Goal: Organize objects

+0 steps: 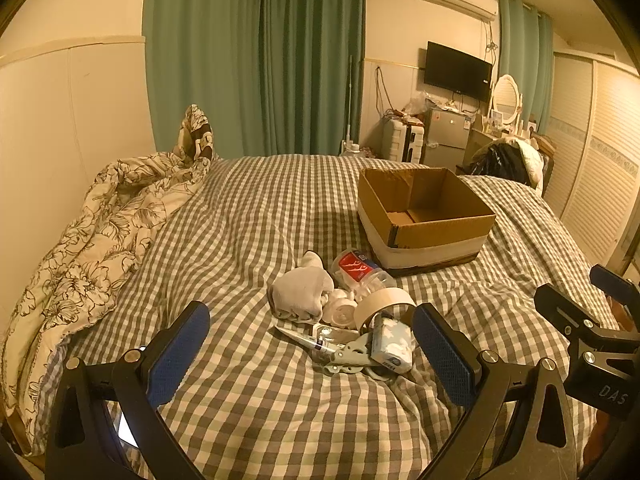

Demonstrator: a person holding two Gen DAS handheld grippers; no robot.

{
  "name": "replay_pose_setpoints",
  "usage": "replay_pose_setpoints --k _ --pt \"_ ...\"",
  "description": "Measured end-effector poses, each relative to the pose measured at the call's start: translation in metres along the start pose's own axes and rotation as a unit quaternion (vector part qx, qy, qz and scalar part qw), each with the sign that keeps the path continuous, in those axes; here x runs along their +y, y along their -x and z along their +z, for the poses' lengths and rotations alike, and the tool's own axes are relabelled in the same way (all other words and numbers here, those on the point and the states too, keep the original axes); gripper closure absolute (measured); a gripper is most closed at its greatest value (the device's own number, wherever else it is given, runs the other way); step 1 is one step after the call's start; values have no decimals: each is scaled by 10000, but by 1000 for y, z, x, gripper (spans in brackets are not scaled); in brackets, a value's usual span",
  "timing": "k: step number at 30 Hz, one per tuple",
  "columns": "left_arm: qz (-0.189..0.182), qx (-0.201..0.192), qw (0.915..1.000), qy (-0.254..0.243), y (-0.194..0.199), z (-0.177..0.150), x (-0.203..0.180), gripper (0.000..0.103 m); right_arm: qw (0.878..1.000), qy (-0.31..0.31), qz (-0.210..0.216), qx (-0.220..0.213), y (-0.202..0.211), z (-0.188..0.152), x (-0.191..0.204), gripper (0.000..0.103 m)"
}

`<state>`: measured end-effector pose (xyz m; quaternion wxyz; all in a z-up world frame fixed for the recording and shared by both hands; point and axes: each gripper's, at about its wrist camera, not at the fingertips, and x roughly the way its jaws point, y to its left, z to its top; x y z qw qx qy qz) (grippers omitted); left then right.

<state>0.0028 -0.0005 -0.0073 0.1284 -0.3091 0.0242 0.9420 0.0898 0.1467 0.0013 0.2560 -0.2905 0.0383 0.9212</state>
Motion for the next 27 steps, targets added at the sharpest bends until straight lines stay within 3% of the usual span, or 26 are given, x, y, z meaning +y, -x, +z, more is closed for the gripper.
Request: replay_pose_setpoints --k 17,27 --pt "18 65 9999 -78 -6 -3 4 0 9998 174 45 58 -4 0 11 0" --pt "56 292 9995 -79 -23 -10 10 0 9995 217 103 221 -16 -3 11 0"
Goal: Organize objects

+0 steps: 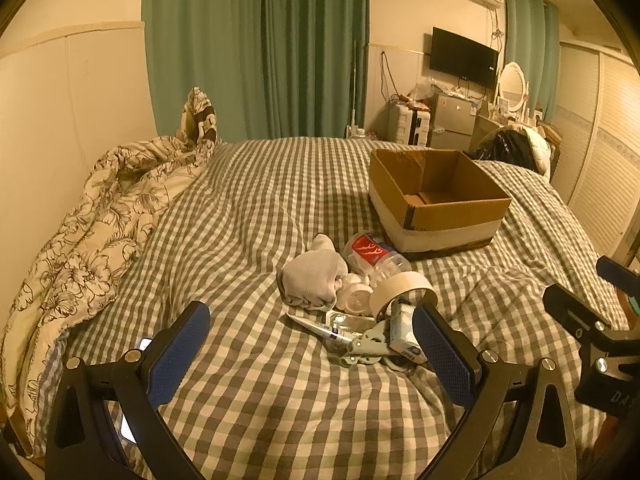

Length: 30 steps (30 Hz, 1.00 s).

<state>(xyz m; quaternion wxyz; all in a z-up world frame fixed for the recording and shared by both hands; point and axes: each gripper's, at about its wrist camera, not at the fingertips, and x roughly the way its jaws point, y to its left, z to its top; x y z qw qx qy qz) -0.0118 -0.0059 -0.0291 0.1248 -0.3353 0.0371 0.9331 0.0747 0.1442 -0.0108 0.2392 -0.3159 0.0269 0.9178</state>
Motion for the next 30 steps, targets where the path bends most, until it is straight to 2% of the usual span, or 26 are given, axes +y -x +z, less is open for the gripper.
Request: replay_pose_setpoints --k 5,10,15,21,24,26,27,28,30 --pt "52 244 9997 -25 -18 -6 3 0 9999 119 -89 12 -10 4 -2 0" --pt "21 664 9978 -76 -46 -15 2 0 9994 215 90 263 -30 3 0 0" --pt "-192 1046 9939 -282 -69 -20 -5 1 9972 190 274 677 -54 -7 3 0" --pt "-442 1483 9857 -667 -105 -25 -25 2 9936 -208 450 1013 -71 -14 -9 0" --pt "-728 1782 9765 -969 -123 -32 -39 14 9913 -370 525 1148 -77 -16 -15 0" --pt "-929 2000 9694 -1080 -133 -36 -45 34 9900 -424 543 1230 -82 -17 -16 0" --pt "-1036 2082 9661 -1118 -136 -37 -47 39 9895 -435 540 1268 -84 -17 -15 0" --pt "-1154 2111 9639 -1143 -137 -38 -49 50 9891 -435 524 1309 -86 -18 -14 0" --pt "-1364 2095 9610 -1180 -135 -39 -51 56 9883 -415 508 1378 -88 -17 -13 0"
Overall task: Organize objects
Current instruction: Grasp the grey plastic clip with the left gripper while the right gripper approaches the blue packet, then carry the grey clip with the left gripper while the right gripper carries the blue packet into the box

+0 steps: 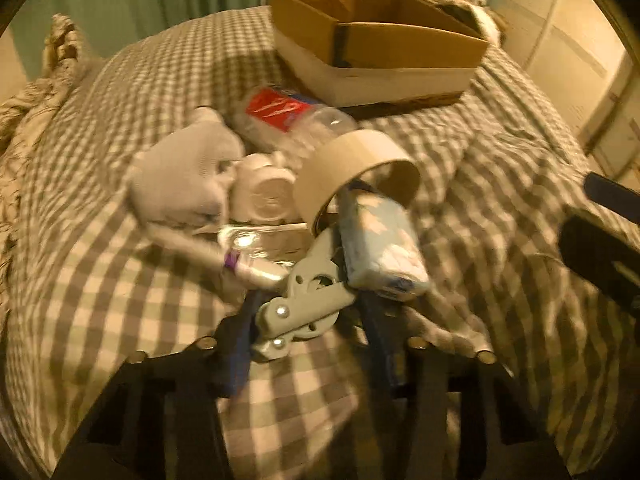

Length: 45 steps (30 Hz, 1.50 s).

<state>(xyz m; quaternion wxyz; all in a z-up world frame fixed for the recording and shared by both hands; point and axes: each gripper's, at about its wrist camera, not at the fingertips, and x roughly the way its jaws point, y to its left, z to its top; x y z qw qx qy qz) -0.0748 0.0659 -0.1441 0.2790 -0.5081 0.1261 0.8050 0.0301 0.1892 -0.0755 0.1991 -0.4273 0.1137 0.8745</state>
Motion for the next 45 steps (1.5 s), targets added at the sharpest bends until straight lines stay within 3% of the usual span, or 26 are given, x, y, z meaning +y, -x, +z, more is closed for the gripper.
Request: replay_pose_setpoints --k 5,12,19,24,29,33,35,36,45 --pt "-294 -347 9989 78 19 -11 2 80 9998 74 -148 79 -6 2 4 0" --pt "-245 -592 9968 487 55 -26 27 80 9985 378 -356 161 -11 3 19 0" --pt "95 -962 9934 613 86 -26 50 81 9982 356 66 480 -39 10 43 0" --pt "309 -1032 9928 518 92 -26 57 81 9949 477 70 890 -79 12 66 1" --pt "385 -1031 9925 537 93 -26 61 81 9908 423 92 1284 -105 4 69 15" --pt "396 -1032 9924 545 94 -27 59 81 9900 395 198 1340 -107 3 70 28" --pt "380 -1064 9921 539 96 -28 59 81 9895 388 283 1364 -106 1 70 47" --pt "367 -1096 9918 543 98 -28 59 81 9888 388 362 1396 -107 2 70 51" --pt "360 -1260 9899 531 116 -29 51 82 9911 295 520 1186 -88 -1 65 59"
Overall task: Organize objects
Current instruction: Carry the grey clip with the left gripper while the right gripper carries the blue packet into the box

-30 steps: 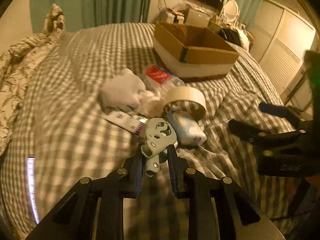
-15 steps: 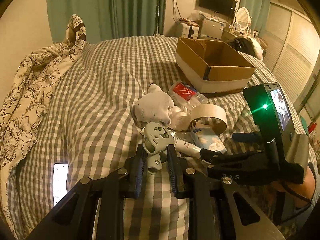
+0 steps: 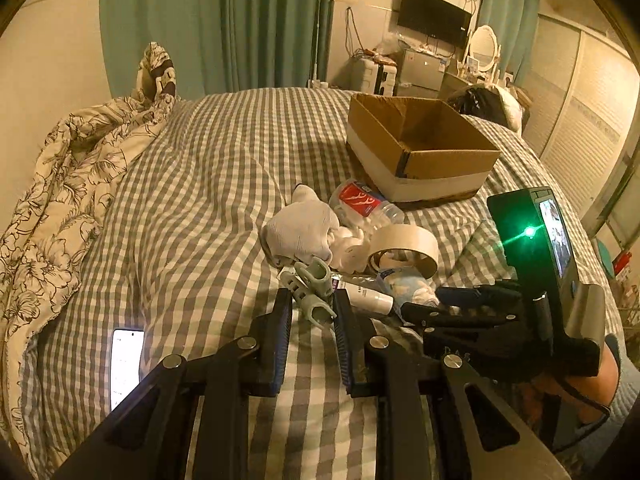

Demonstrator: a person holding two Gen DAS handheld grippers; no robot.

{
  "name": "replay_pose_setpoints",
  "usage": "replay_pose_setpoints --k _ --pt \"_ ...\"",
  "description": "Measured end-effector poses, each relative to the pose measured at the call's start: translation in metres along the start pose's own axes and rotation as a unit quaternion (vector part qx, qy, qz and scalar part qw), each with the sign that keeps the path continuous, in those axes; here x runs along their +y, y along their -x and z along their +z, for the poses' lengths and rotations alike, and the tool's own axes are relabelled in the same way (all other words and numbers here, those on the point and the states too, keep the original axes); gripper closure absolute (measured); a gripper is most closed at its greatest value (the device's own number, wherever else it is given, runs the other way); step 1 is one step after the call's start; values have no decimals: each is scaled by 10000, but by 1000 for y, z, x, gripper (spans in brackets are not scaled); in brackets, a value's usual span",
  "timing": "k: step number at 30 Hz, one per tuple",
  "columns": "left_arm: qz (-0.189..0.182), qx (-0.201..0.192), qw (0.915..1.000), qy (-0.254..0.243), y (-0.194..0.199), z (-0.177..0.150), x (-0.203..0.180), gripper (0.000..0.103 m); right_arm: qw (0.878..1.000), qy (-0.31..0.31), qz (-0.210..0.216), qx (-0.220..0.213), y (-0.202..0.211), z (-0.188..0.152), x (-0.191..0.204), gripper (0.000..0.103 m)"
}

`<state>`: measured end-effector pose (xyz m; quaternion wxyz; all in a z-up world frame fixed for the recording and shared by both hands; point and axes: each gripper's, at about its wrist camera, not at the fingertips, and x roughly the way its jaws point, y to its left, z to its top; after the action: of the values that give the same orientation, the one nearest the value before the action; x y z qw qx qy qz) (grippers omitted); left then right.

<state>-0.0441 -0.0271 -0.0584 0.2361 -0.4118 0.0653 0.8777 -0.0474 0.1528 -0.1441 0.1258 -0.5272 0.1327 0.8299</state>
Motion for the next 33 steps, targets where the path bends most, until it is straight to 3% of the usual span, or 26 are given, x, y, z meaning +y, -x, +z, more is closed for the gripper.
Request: replay_pose_setpoints --k 17,26,33 --pt "-176 -385 9991 -95 31 27 -12 83 9951 286 132 -933 94 -6 0 69" --pt "-465 -804 9942 -538 45 89 -50 83 9852 289 -50 -1687 163 34 -27 70" --pt "-711 -1032 9894 -729 27 157 -88 83 9774 221 -275 -2084 192 85 -65 70"
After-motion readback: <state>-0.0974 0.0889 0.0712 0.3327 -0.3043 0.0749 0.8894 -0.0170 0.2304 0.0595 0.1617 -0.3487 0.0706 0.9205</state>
